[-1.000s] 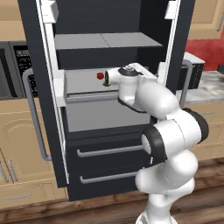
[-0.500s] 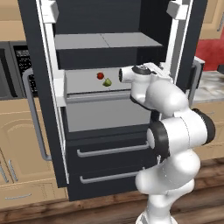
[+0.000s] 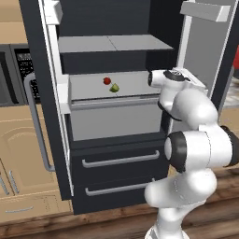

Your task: Take the lemon wedge from the fridge and place it on the plate with fish on the dining counter.

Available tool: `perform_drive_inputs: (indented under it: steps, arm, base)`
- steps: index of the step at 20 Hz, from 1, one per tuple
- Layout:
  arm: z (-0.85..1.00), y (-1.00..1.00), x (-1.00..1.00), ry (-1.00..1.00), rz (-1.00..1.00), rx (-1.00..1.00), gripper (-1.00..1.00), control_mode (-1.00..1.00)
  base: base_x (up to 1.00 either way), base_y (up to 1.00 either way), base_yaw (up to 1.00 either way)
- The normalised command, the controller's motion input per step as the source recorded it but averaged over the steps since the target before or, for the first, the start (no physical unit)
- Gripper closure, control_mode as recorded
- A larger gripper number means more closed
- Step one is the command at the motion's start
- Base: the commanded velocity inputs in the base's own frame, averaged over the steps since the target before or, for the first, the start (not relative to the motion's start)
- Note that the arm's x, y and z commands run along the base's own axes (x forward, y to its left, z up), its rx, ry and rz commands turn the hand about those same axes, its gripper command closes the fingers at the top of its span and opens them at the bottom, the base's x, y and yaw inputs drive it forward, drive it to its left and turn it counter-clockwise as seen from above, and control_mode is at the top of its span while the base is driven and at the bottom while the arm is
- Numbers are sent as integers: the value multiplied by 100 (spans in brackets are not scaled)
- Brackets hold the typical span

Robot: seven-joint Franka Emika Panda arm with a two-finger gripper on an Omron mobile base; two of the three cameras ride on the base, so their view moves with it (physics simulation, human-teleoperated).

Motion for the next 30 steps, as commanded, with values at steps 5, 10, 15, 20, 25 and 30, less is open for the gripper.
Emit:
perform_drive_inputs:
  steps: [5, 10, 15, 20, 25, 30]
  arm:
    - [0, 13, -66, -6, 7, 1, -100, -100]
    - [0, 73, -69, -9, 27, 0, -100, -100]
    - [6, 100, -27, 19, 48, 0, -100, -100]
    - [0, 91, -24, 33, 57, 6, -100, -100]
    - [0, 45, -19, 37, 58, 23, -100, -100]
    - [-35, 19, -39, 25, 56, 36, -100, -100]
  base:
    - [0, 0, 0]
    - [0, 0, 0]
    - [0, 0, 0]
    - [0, 0, 0]
    - [0, 0, 0]
    - [0, 0, 0]
